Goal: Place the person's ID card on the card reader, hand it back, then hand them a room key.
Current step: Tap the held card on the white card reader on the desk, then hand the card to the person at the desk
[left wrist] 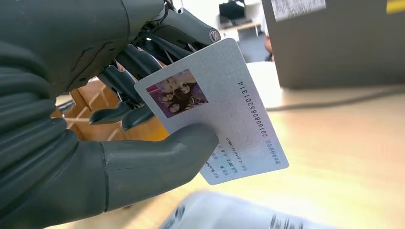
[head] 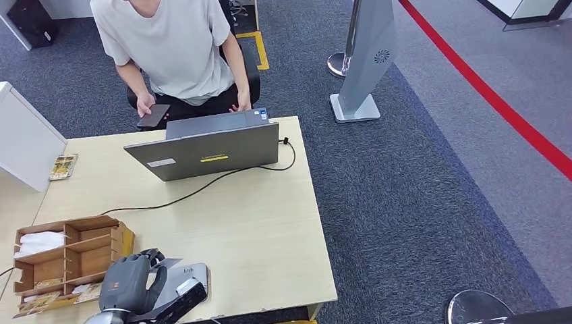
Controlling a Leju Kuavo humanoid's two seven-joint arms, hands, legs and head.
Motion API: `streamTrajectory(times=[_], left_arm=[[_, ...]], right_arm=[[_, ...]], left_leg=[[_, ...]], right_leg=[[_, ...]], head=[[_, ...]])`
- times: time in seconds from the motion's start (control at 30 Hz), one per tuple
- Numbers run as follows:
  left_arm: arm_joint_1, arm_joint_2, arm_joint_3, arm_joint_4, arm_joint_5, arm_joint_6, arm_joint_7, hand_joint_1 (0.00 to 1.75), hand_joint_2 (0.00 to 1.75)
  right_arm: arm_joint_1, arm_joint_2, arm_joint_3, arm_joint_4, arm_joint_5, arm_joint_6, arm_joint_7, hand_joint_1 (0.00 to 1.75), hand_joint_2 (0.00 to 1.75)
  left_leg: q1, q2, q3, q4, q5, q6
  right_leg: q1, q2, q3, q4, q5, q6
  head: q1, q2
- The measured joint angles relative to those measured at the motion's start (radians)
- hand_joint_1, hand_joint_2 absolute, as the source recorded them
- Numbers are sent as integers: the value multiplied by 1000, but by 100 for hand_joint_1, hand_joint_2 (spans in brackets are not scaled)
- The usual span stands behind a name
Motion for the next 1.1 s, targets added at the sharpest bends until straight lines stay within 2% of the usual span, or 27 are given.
streamTrajectory(times=[0.37, 0.57, 0.8, 1.03, 1.1], left_arm=[[-4, 75, -61, 15, 45, -64, 6, 175, 175], [-6, 89, -72, 13, 40, -30, 26, 175, 175], [-33, 81, -42, -59, -44, 105, -21, 175, 175], [-159, 78, 58, -174, -86, 456, -165, 175, 175], [-213, 80, 103, -188, -77, 524, -196, 175, 175]], right_arm=[[-3, -3, 14, -1, 14, 3, 10, 0, 175], [-3, -4, 14, -2, 12, 4, 8, 0, 175], [-2, -4, 14, -3, 8, 1, -5, 0, 175], [-2, -4, 34, -8, 36, -5, -21, 0, 175], [-3, -4, 46, -12, 53, -4, -21, 0, 175]], left_leg=[[0, 0, 0, 0, 0, 0], [0, 0, 0, 0, 0, 0], [0, 0, 0, 0, 1, 0], [0, -1, 0, 0, 2, -1], [0, -1, 0, 0, 2, -1]], right_leg=[[0, 0, 0, 0, 0, 0], [0, 0, 0, 0, 0, 0], [0, 0, 0, 0, 0, 0], [0, -1, 0, 1, 1, 0], [0, -2, 1, 1, 1, 0]], head=[[0, 0], [0, 0], [0, 0], [0, 0], [0, 0]])
